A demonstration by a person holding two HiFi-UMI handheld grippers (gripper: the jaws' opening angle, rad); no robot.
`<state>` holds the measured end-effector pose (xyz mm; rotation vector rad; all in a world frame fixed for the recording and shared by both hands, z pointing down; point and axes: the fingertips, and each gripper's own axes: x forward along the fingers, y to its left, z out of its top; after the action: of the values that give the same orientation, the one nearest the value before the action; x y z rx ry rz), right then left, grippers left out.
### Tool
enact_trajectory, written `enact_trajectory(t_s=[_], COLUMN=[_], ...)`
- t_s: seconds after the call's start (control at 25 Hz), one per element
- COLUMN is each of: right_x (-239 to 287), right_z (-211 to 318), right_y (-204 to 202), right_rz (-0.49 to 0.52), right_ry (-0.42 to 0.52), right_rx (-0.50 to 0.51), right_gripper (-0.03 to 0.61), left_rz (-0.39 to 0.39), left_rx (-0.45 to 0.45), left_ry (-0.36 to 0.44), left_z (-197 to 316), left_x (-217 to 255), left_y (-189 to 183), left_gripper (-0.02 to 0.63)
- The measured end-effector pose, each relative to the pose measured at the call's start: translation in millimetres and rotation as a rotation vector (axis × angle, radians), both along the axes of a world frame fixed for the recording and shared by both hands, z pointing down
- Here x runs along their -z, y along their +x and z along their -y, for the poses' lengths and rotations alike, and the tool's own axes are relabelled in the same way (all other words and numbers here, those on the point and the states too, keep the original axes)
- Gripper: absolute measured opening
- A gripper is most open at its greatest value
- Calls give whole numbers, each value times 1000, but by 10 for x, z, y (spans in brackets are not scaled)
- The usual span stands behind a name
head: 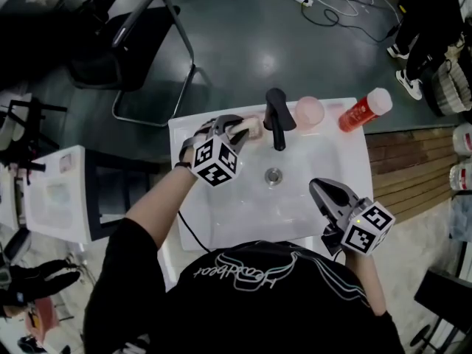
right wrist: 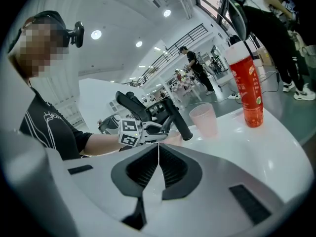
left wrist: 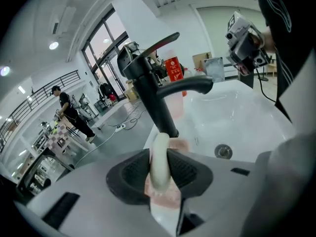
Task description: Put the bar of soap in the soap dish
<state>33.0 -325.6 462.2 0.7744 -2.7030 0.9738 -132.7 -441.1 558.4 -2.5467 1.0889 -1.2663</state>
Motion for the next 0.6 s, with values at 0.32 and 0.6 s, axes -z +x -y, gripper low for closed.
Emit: enact_trajectory(t_s=[0.32, 0.6], right_x=[-57, -77], right_z=[36, 8], right_y=[7, 10], right_rz=[3, 5], right_ry=[-16, -28], right_rx=[-1, 4], right_gripper=[31, 31], left_rz=[31, -75], left_rx=[-46, -32], left_ry=[-42, -192], left_z=[10, -43], left_x=[-173, -213], left_y=[-63, -55], left_gripper=[126, 223])
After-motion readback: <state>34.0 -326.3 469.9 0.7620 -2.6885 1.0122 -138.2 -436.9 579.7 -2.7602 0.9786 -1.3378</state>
